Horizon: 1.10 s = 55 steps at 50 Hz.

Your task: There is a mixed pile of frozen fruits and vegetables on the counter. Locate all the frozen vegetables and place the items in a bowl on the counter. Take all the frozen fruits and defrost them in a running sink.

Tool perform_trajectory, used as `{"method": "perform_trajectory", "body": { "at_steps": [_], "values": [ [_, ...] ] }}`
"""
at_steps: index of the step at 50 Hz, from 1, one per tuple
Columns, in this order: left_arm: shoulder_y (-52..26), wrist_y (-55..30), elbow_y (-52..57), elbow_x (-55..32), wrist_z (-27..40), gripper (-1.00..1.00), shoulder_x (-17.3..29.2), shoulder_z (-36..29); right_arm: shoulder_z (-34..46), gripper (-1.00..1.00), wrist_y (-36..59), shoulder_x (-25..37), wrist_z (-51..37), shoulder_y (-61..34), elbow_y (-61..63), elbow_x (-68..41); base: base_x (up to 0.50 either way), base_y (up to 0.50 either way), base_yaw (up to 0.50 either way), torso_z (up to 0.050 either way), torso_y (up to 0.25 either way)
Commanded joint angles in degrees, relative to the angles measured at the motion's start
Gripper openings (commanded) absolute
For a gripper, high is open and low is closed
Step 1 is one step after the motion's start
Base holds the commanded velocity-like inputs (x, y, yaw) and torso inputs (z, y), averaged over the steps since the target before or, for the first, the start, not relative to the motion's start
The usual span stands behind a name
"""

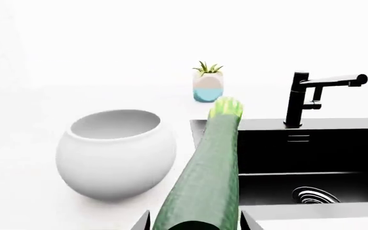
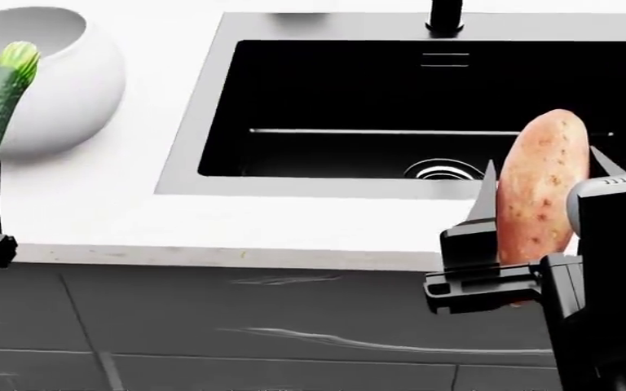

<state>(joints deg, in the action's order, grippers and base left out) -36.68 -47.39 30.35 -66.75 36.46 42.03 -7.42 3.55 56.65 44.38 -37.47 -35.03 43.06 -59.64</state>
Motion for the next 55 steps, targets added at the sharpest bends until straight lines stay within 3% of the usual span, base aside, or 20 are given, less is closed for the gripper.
{"method": "perform_trajectory", "body": {
  "at_steps": [1,41,55],
  "values": [
    [0.14,0.54,-0.06,-0.75,0.60,-1.00,0.77,1.19,0.52,-1.00,-0.74,0.57,1.07,0.29,0.16,2.71,0.00,0.50,0.00,0.000,0.000],
    [-0.65,0.74,-0.49,-0.70,1.44,-1.00,0.87,1.15,0.90,-1.00,-2.18,2.35,0.07,1.45,0.91,5.98,0.22,0.49,0.00,0.000,0.001],
    [-0.22,0.87,-0.31,-0.96,1.14,-1.00,1.09,1.10,-1.55,-1.00,-3.69,2.18,-0.09,2.46,0.83,4.41,0.39,0.20,0.00,0.000,0.001]
  ]
}}
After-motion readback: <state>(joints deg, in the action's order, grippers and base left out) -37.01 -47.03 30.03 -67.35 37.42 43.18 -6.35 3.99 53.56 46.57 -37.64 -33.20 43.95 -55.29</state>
